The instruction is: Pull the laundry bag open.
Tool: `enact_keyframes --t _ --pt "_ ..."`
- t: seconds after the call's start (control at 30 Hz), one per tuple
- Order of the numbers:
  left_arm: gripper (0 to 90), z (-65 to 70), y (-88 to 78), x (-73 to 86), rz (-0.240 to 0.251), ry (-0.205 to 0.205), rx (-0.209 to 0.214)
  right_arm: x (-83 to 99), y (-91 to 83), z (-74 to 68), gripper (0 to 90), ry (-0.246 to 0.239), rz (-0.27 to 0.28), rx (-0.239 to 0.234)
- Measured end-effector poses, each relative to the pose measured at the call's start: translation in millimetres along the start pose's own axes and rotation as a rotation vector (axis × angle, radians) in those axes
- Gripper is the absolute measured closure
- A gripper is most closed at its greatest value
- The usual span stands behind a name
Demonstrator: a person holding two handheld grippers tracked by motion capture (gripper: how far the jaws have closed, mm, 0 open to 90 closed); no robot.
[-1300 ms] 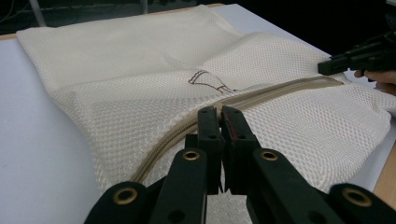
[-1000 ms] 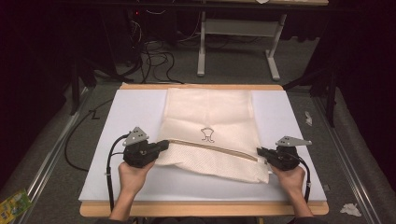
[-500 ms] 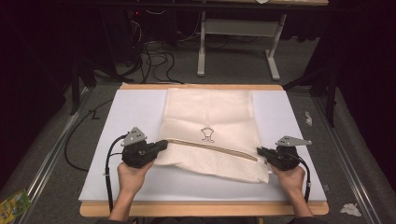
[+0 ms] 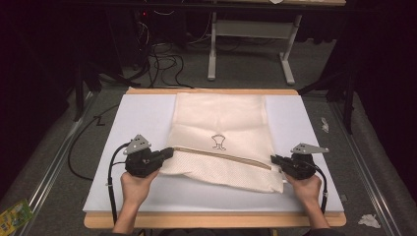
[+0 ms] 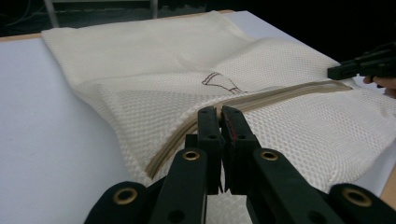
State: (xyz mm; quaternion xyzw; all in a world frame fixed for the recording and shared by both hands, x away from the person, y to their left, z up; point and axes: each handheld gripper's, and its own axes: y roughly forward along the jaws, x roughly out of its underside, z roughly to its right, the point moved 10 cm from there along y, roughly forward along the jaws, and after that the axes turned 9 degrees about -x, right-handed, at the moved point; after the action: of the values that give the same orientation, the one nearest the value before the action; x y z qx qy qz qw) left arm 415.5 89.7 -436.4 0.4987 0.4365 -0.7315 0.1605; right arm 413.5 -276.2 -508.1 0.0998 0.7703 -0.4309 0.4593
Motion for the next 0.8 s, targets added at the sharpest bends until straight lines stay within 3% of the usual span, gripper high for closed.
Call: enact_keyframes --t 0.1,0.47,0.57,0.8 --pt "87.2 -4.8 -2.9 1.5 0.003 -0.015 -0.003 1.4 0.1 0.8 88.3 0.004 -0.005 0.001" --pt "87.1 -8.1 -5.0 3.3 0.001 -0.012 -0.011 -0.3 0.0 -1.6 88.3 0.001 -0.001 -0.002" --pt "87.1 -12.9 -8.4 3.2 0.011 -0.044 -0.004 -0.7 -0.7 0.4 88.3 -0.001 0.000 0.006" --pt "87.1 -17.9 -10.9 6.4 0.003 -0.031 -0.031 -0.8 -1.0 0.8 88.3 0.003 0.005 0.007"
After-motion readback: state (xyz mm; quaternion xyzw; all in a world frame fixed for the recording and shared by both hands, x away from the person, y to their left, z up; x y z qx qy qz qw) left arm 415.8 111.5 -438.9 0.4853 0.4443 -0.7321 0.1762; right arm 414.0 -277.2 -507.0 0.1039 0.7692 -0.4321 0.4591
